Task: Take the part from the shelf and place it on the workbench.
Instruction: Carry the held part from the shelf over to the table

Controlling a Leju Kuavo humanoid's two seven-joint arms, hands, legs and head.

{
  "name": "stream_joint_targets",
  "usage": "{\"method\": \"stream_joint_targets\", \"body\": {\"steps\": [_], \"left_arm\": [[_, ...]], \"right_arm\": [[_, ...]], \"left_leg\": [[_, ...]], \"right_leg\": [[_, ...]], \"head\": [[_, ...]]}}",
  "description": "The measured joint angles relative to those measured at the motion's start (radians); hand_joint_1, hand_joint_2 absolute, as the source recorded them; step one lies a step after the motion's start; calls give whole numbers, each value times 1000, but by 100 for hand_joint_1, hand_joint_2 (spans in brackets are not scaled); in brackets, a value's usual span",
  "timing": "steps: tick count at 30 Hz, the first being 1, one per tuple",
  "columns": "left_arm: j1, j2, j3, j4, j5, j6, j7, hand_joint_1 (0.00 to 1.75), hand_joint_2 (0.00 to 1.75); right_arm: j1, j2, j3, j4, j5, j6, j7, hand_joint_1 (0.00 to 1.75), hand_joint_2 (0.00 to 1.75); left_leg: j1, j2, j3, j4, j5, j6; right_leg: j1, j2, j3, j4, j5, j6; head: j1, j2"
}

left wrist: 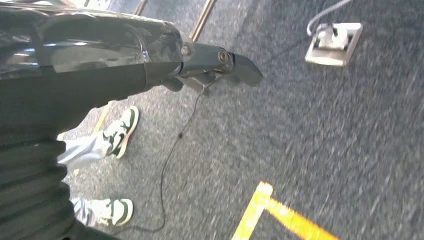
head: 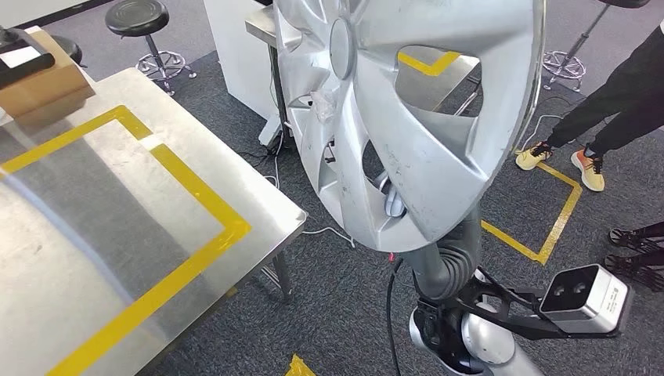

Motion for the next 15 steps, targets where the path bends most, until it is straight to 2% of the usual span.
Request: {"method": "stream_joint_targets", "body": {"steps": [4, 5, 6, 7, 8, 10, 11, 12, 13, 14, 15], "left_arm": [[0, 0, 0, 0, 0, 0, 0, 0, 175], [1, -1, 0, 0, 0, 0, 0, 0, 175], [1, -2, 0, 1, -1, 0, 1, 0, 175], [0, -2, 0, 1, -1, 0, 2, 0, 175], [0, -3, 0, 1, -2, 0, 3, 0, 175], [1, -2, 0, 0, -3, -1, 5, 0, 175], [2, -5, 0, 1, -4, -1, 6, 0, 175], [2, -6, 0, 0, -4, -2, 6, 0, 175], [3, -6, 0, 0, -5, -2, 7, 0, 175], [3, -7, 0, -1, -5, -2, 7, 0, 175], [3, -5, 0, -1, -6, -2, 8, 0, 175]], "right_arm": [[0, 0, 0, 0, 0, 0, 0, 175, 175], [-1, 1, 0, 0, 0, 0, 0, 175, 175], [-1, 1, 0, 0, 0, 0, 0, 175, 175], [-1, 1, 0, 0, 0, 0, 0, 175, 175], [0, 2, 0, 1, 0, 0, 0, 175, 175], [4, 1, 0, 3, -2, 0, 0, 175, 175], [5, 1, 0, 4, -3, 0, 0, 175, 175], [5, 1, 0, 4, -3, 0, 0, 175, 175], [6, 1, 0, 4, -3, 0, 1, 175, 175], [7, 1, 0, 3, -3, 0, 2, 175, 175], [8, 0, 0, 4, -3, -1, 3, 175, 175]], "left_leg": [[-3, -5, 1, -5, 3, -4], [-4, 0, 0, -4, 3, -3], [-8, 22, -1, -3, -1, -4], [-10, 56, -13, 19, -20, -6], [-4, 91, -39, 76, -48, -17], [22, 162, -36, 87, -53, -64], [34, 197, -23, 71, -40, -84], [37, 225, 3, 24, -22, -85], [33, 242, 4, 20, -29, -75], [31, 243, 0, 27, -32, -59], [29, 228, -2, 31, -35, -43]], "right_leg": [[-1, -7, 5, -15, 5, -3], [-5, -13, 10, -28, 11, -2], [-8, -19, 16, -43, 19, 1], [-12, -30, 23, -61, 29, 3], [-19, -52, 29, -74, 35, 9], [-41, -106, 31, -65, 24, 37], [-51, -130, 29, -47, 10, 56], [-56, -143, 26, -30, -3, 71], [-55, -148, 26, -18, -12, 80], [-53, -154, 27, -13, -16, 85], [-55, -162, 30, -12, -18, 88]], "head": [[2, 0], [2, 0], [1, 0], [-3, 0], [-10, 0], [-31, 0], [-43, 0], [-49, 0], [-48, 0], [-45, 0], [-38, 0]]}}
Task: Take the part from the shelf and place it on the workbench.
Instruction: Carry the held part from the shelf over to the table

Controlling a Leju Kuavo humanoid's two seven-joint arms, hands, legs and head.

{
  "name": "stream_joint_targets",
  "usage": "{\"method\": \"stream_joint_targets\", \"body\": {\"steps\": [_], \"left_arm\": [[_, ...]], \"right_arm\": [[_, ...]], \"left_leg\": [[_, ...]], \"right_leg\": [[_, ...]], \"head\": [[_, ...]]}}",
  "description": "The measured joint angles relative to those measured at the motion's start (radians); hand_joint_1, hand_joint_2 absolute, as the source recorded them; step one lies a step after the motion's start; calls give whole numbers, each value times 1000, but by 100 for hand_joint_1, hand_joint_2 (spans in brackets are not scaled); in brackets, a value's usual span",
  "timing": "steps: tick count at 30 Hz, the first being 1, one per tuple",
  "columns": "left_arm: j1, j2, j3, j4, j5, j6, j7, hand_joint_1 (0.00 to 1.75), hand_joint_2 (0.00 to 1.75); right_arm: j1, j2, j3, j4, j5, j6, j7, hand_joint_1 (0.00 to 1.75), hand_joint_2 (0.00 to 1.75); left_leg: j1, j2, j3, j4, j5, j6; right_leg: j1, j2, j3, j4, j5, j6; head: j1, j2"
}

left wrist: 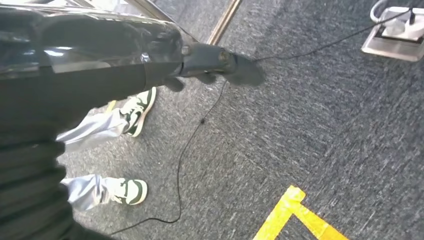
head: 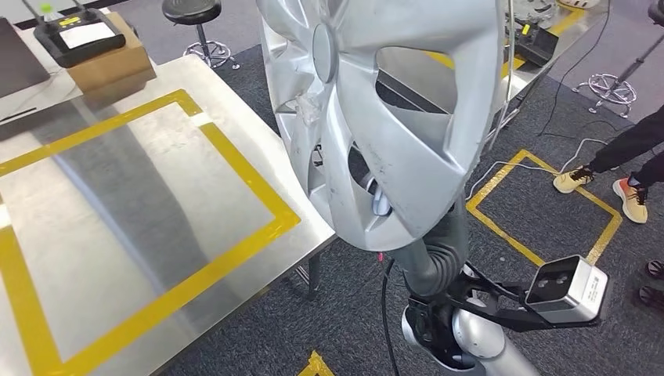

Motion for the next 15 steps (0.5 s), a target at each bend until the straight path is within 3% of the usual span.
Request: {"method": "stream_joint_targets", "body": {"steps": [1, 3, 5, 7, 8, 9, 10, 12, 13, 15], "left_arm": [[-1, 0, 0, 0, -1, 0, 0, 0, 175], [-5, 0, 0, 0, -2, 0, 0, 0, 175], [-11, -2, 0, 0, -2, 0, -1, 0, 175], [-13, -3, 0, 0, -3, 1, -2, 0, 175], [-12, -3, 0, 0, -3, 1, -2, 0, 175], [-11, -4, 0, 0, -4, 1, -2, 0, 175], [-10, -5, 0, 0, -5, 1, -2, 0, 175], [-8, -12, 0, 1, -7, 2, -2, 0, 175], [-7, -16, 0, 1, -8, 2, -2, 0, 175], [-3, -22, 0, 1, -10, 3, -2, 0, 175]], "right_arm": [[1, 0, 0, 0, -1, -1, 1, 175, 175], [4, -1, -1, 0, -4, -2, 3, 175, 175], [8, -2, -3, 0, -7, -2, 3, 175, 175], [12, -4, -2, 1, -10, -2, 3, 175, 175], [13, -4, -2, 1, -11, -2, 3, 175, 175], [14, -5, -3, 2, -13, -2, 4, 175, 175], [14, -5, -3, 2, -14, -2, 4, 175, 175], [13, -5, -4, 3, -15, -2, 4, 175, 175], [13, -5, -4, 3, -15, -2, 4, 175, 175], [10, -6, -4, 3, -15, -2, 4, 175, 175]], "left_leg": [[-2, -12, -1, 0, -1, 8], [-4, -42, 0, -1, 1, 19], [-10, -73, 1, -2, 3, 25], [-21, -108, 2, -2, 5, 27], [-26, -126, 2, -3, 6, 29], [-31, -144, 3, -3, 8, 31], [-34, -161, 3, -5, 10, 34], [-32, -191, 3, -13, 19, 36], [-26, -204, 2, -17, 25, 33], [-11, -229, -1, -31, 37, 23]], "right_leg": [[-3, 1, 2, 2, -7, 3], [-7, 38, -12, 49, -47, 3], [-2, 86, -63, 170, -111, -4], [8, 102, -117, 272, -134, -16], [15, 107, -126, 277, -119, -26], [24, 113, -121, 248, -88, -40], [35, 125, -103, 189, -48, -56], [51, 159, -60, 72, 6, -85], [57, 172, -46, 35, 19, -94], [65, 176, -34, 5, 32, -100]], "head": [[7, 0], [15, 0], [29, 0], [41, 0], [44, 0], [45, 0], [45, 0], [40, 0], [39, 0], [41, 0]]}}
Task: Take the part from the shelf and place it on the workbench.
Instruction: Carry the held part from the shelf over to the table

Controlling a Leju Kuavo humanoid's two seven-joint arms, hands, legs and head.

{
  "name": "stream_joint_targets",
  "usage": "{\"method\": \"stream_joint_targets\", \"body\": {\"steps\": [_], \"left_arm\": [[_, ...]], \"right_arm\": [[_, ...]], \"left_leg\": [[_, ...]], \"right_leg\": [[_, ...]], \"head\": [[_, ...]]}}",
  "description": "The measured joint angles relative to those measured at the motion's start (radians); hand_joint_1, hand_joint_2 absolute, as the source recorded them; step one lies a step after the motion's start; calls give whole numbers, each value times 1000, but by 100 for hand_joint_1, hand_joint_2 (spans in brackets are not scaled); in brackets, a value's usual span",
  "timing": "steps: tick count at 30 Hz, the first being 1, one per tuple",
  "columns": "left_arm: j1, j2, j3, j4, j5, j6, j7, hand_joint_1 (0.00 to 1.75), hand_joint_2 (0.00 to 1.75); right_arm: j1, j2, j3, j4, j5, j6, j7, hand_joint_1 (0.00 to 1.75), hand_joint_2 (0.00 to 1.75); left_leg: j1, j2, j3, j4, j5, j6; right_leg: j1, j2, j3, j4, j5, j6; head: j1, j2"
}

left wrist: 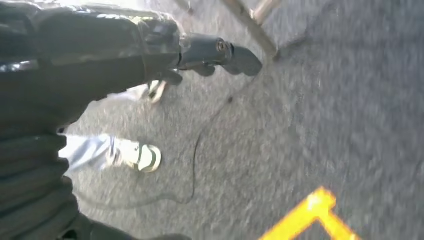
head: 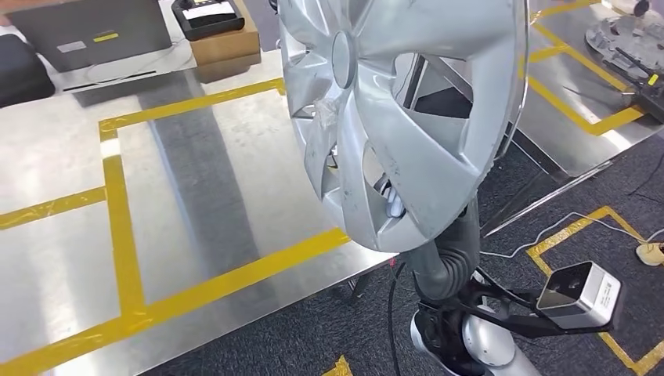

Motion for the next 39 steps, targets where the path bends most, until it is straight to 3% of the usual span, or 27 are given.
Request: {"method": "stream_joint_targets", "body": {"steps": [1, 3, 5, 6, 8, 11, 12, 13, 14, 16, 17, 19, 21, 22, 23, 24, 25, 27, 28, 29, 30, 32, 34, 36, 37, 39], "left_arm": [[2, -1, 0, 0, -1, 0, 0, 0, 175], [4, -2, 0, 1, -3, 0, -1, 0, 175], [1, 1, 0, 0, -6, 0, -2, 0, 175], [-1, 3, 0, 0, -8, 1, -2, 0, 175], [1, 8, 0, 0, -11, 2, -2, 0, 175], [4, 12, 0, 1, -13, 3, -2, 0, 175], [4, 11, 0, 1, -14, 3, -3, 0, 175], [5, 11, 0, 0, -15, 4, -4, 0, 175], [6, 12, 0, 0, -17, 6, -5, 0, 175], [7, 15, 0, -1, -22, 7, -9, 0, 175], [6, 15, 0, -1, -25, 7, -12, 0, 175], [4, 16, 0, -1, -31, 8, -15, 0, 175], [4, 17, 0, -1, -37, 8, -16, 0, 175], [4, 17, 0, -1, -39, 8, -16, 0, 175], [4, 17, 0, -1, -42, 8, -16, 0, 175], [4, 17, 0, -1, -44, 8, -15, 0, 175], [3, 16, 0, -1, -47, 8, -14, 0, 175], [2, 9, 0, 0, -52, 7, -12, 0, 175], [1, 3, 0, 0, -54, 7, -11, 0, 175], [1, -4, 0, 0, -56, 7, -10, 0, 175], [1, -9, 0, 1, -59, 5, -8, 0, 175], [1, -13, 0, 2, -64, 1, -5, 0, 175], [-1, -13, -1, 3, -66, -1, -2, 0, 175], [-3, -7, -1, 2, -70, -1, 1, 0, 175], [-3, -4, -1, 1, -71, -2, 2, 0, 175], [-1, 2, -1, 1, -72, -3, 2, 0, 175]], "right_arm": [[-2, 0, 0, 0, 0, 0, 0, 175, 175], [-3, 1, 1, 0, -2, -2, 0, 175, 175], [0, 2, 1, 2, -8, -11, 0, 175, 175], [4, 2, 0, 3, -10, -18, -1, 175, 175], [13, 3, -1, 7, -12, -32, 1, 175, 175], [22, 4, -3, 16, -2, -49, 4, 175, 175], [23, 4, -3, 18, 9, -58, 5, 175, 175], [23, 4, -3, 19, 22, -68, 7, 175, 175], [24, 5, -3, 19, 38, -80, 9, 175, 175], [27, 5, -3, 19, 77, -109, 25, 175, 175], [29, 5, -2, 19, 100, -126, 40, 175, 175], [29, 4, 0, 19, 144, -152, 79, 175, 175], [30, 3, 4, 21, 176, -162, 119, 175, 175], [29, 2, 7, 24, 192, -164, 141, 175, 175], [27, 1, 11, 29, 209, -164, 164, 175, 175], [22, 1, 16, 36, 229, -165, 189, 175, 175], [14, 1, 23, 45, 259, -168, 218, 175, 175], [-10, 0, 43, 71, 335, -183, 273, 175, 175], [-20, 0, 54, 86, 372, -191, 295, 175, 175], [-29, 1, 66, 100, 400, -195, 311, 175, 175], [-37, 1, 77, 114, 422, -193, 325, 175, 175], [-56, 7, 100, 140, 465, -183, 355, 175, 175], [-74, 20, 131, 175, 497, -174, 375, 175, 175], [-82, 37, 162, 219, 503, -165, 381, 175, 175], [-83, 44, 175, 240, 499, -159, 379, 175, 175], [-76, 55, 196, 276, 488, -153, 371, 175, 175]], "left_leg": [[2, 2, 1, -7, 4, 0], [-5, 63, -6, -1, -11, -5], [-6, 128, -43, 74, -65, -19], [0, 132, -66, 127, -93, -30], [16, 132, -80, 178, -101, -59], [43, 148, -11, 76, -45, -117], [46, 155, 2, 54, -43, -122], [46, 159, 3, 54, -53, -111], [44, 161, -4, 70, -64, -90], [43, 161, -13, 84, -69, -50], [40, 161, -16, 86, -68, -41], [32, 160, -20, 84, -64, -30], [21, 159, -20, 81, -61, -26], [14, 158, -19, 80, -61, -26], [5, 154, -19, 79, -60, -26], [-4, 151, -19, 78, -59, -24], [-13, 146, -18, 75, -56, -21], [-24, 137, -16, 61, -43, -13], [-23, 132, -15, 51, -34, -14], [-19, 128, -15, 41, -24, -18], [-13, 125, -14, 29, -13, -23], [-8, 122, -9, 5, 2, -24], [-12, 123, -18, 24, -21, -27], [-8, 123, -56, 114, -80, -46], [-2, 123, -73, 162, -103, -59], [15, 129, -70, 182, -100, -90]], "right_leg": [[0, -6, 13, -28, 11, -7], [-7, -23, 45, -93, 36, -13], [-19, -46, 63, -129, 46, -5], [-27, -59, 64, -131, 46, 0], [-50, -78, 62, -117, 36, 23], [-90, -93, 50, -59, -1, 78], [-99, -93, 40, -28, -19, 96], [-102, -92, 29, -2, -33, 109], [-101, -90, 21, 17, -41, 117], [-100, -88, 15, 30, -45, 126], [-100, -86, 13, 39, -54, 126], [-96, -82, -12, 110, -104, 119], [-84, -78, -67, 241, -169, 103], [-75, -77, -92, 294, -185, 92], [-64, -75, -105, 317, -183, 78], [-51, -72, -104, 304, -163, 59], [-34, -69, -88, 258, -129, 36], [3, -60, -37, 126, -67, -22], [16, -57, -15, 73, -48, -42], [26, -54, -3, 38, -38, -54], [30, -56, 4, 17, -31, -56], [31, -56, 27, -43, 3, -57], [21, -61, 56, -110, 39, -64], [4, -68, 62, -131, 52, -56], [-5, -71, 60, -128, 52, -46], [-29, -75, 52, -106, 41, -18]], "head": [[7, 0], [15, 0], [12, 0], [9, 0], [5, 0], [-8, 0], [-19, 0], [-24, 0], [-24, 0], [-10, 0], [0, 0], [17, 0], [34, 0], [40, 0], [45, 0], [48, 0], [50, 0], [46, 0], [41, 0], [37, 0], [35, 0], [51, 0], [60, 0], [52, 0], [48, 0], [39, 0]]}}
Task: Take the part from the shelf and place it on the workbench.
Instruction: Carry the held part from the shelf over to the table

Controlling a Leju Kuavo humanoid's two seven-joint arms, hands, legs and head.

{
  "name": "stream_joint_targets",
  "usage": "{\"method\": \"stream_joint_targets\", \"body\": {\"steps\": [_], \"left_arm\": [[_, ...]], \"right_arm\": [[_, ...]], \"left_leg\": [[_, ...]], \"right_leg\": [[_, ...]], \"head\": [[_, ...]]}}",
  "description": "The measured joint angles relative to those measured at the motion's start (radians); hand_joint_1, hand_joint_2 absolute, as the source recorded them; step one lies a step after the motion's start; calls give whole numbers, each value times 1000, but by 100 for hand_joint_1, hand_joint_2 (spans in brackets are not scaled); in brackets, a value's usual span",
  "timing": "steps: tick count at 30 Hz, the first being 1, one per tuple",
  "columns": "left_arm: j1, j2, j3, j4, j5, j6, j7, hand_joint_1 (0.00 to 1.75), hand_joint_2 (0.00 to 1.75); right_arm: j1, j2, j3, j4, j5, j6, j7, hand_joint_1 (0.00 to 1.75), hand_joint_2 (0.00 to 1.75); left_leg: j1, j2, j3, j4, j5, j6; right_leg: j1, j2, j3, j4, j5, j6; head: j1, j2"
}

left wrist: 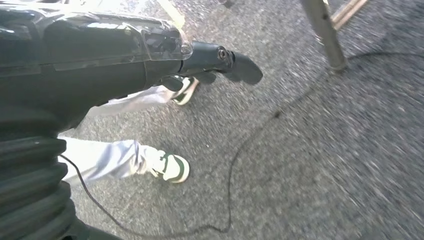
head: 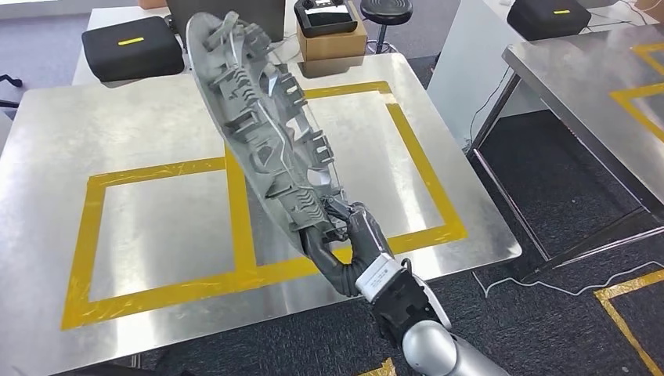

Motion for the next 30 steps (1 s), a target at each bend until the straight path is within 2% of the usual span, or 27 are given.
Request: {"method": "stream_joint_targets", "body": {"steps": [1, 3, 4, 5, 7, 8, 10, 11, 13, 14, 15, 16, 17, 18, 19, 20, 21, 22, 24, 25, 26, 28, 29, 30], "left_arm": [[0, 1, 0, 0, 0, 0, -1, 0, 175], [0, -2, 0, 0, 0, -1, -3, 0, 175], [0, -3, 0, 0, 0, -2, -3, 0, 175], [1, -5, 0, 0, -2, -2, -1, 0, 175], [5, -5, 0, -1, -5, -4, 2, 0, 175], [7, -5, 0, -1, -7, -4, 2, 0, 175], [8, -6, 0, -1, -12, -7, 1, 0, 175], [7, -5, 0, -1, -16, -8, 1, 0, 175], [5, -5, -1, -1, -26, -12, 4, 0, 175], [3, -6, -2, -1, -33, -15, 7, 0, 175], [0, -7, -3, -1, -39, -19, 11, 0, 175], [-3, -8, -3, -1, -44, -22, 15, 0, 175], [-6, -10, -4, -1, -48, -25, 17, 0, 175], [-8, -15, -4, -1, -50, -27, 19, 0, 175], [-9, -22, -4, -1, -52, -29, 20, 0, 175], [-10, -29, -4, -1, -54, -30, 19, 0, 175], [-10, -36, -4, 0, -55, -32, 18, 0, 175], [-11, -39, -4, 0, -56, -33, 18, 0, 175], [-14, -43, -5, 0, -58, -36, 18, 0, 175], [-16, -44, -5, 0, -56, -37, 19, 0, 175], [-19, -45, -5, 0, -50, -36, 18, 0, 175], [-24, -43, -5, -1, -27, -29, 6, 0, 175], [-23, -42, -5, -1, -12, -21, -5, 0, 175], [-20, -39, -4, -1, 3, -10, -16, 0, 175]], "right_arm": [[5, 4, 8, 14, -5, 1, -7, 175, 175], [13, 10, 22, 38, -16, 0, -21, 175, 175], [15, 12, 27, 47, -22, -1, -28, 175, 175], [17, 14, 32, 54, -27, -2, -34, 175, 175], [23, 15, 39, 64, -32, -5, -42, 175, 175], [25, 14, 43, 67, -28, -5, -37, 175, 175], [26, 13, 51, 74, 5, -3, 6, 175, 175], [22, 13, 56, 79, 38, 0, 44, 175, 175], [5, 14, 73, 106, 129, 5, 125, 175, 175], [-7, 16, 85, 128, 186, 3, 154, 175, 175], [-20, 21, 98, 155, 246, -1, 172, 175, 175], [-32, 29, 108, 184, 300, -7, 181, 175, 175], [-44, 39, 117, 210, 344, -13, 185, 175, 175], [-54, 48, 124, 231, 372, -18, 187, 175, 175], [-62, 55, 130, 246, 386, -21, 188, 175, 175], [-70, 59, 135, 259, 393, -23, 188, 175, 175], [-76, 62, 140, 270, 401, -23, 188, 175, 175], [-83, 66, 147, 283, 415, -19, 188, 175, 175], [-95, 79, 161, 309, 460, -8, 191, 175, 175], [-101, 89, 169, 326, 475, -5, 187, 175, 175], [-104, 99, 175, 345, 468, -11, 169, 175, 175], [-100, 109, 176, 375, 353, -58, 70, 175, 175], [-90, 107, 168, 379, 254, -95, 1, 175, 175], [-79, 100, 151, 372, 145, -135, -64, 175, 175]], "left_leg": [[12, 7, 24, -34, 23, -20], [26, 18, 62, -95, 43, -58], [30, 21, 65, -100, 37, -54], [29, 21, 57, -85, 22, -35], [33, 23, 46, -64, 12, 16], [34, 24, 43, -63, 12, 28], [34, 25, 40, -66, 17, 38], [31, 25, 40, -69, 19, 40], [20, 27, 41, -74, 23, 36], [12, 28, 41, -75, 24, 35], [2, 27, 41, -76, 25, 34], [-7, 25, 41, -79, 27, 33], [-16, 24, 42, -86, 31, 34], [-21, 22, 46, -97, 38, 36], [-25, 21, 50, -110, 48, 34], [-25, 19, 53, -123, 59, 31], [-23, 15, 55, -134, 69, 26], [-23, 13, 56, -145, 78, 22], [-24, 11, 57, -157, 78, 26], [-24, 11, 52, -147, 65, 24], [-24, 8, 38, -117, 43, 18], [-17, -6, -5, -20, -8, 1], [-14, -10, -21, 22, -20, -8], [-9, -9, -26, 40, -17, -20]], "right_leg": [[-15, -2, -9, 23, -11, 18], [-40, -2, -42, 92, -45, 59], [-46, 0, -62, 132, -65, 75], [-47, 2, -77, 162, -79, 86], [-43, 5, -90, 190, -95, 97], [-42, 5, -90, 194, -101, 101], [-42, 6, -106, 239, -138, 101], [-41, 6, -124, 286, -168, 98], [-34, 6, -171, 397, -217, 88], [-27, 7, -186, 431, -222, 79], [-18, 8, -191, 436, -212, 64], [-4, 10, -182, 409, -189, 45], [14, 13, -160, 354, -157, 17], [38, 22, -130, 284, -126, -15], [61, 34, -101, 217, -102, -42], [78, 44, -78, 166, -84, -60], [89, 52, -64, 134, -72, -66], [93, 54, -58, 114, -60, -63], [86, 47, -35, 58, -26, -61], [80, 44, -23, 30, -9, -64], [72, 39, -12, 7, 3, -65], [61, 30, -10, 3, 7, -61], [53, 25, -11, 10, 2, -53], [43, 20, -12, 21, -6, -42]], "head": [[-4, 0], [-19, 0], [-31, 0], [-35, 0], [-31, 0], [-20, 0], [-2, 0], [11, 0], [29, 0], [34, 0], [38, 0], [41, 0], [42, 0], [40, 0], [35, 0], [30, 0], [26, 0], [25, 0], [35, 0], [38, 0], [38, 0], [25, 0], [19, 0], [14, 0]]}}
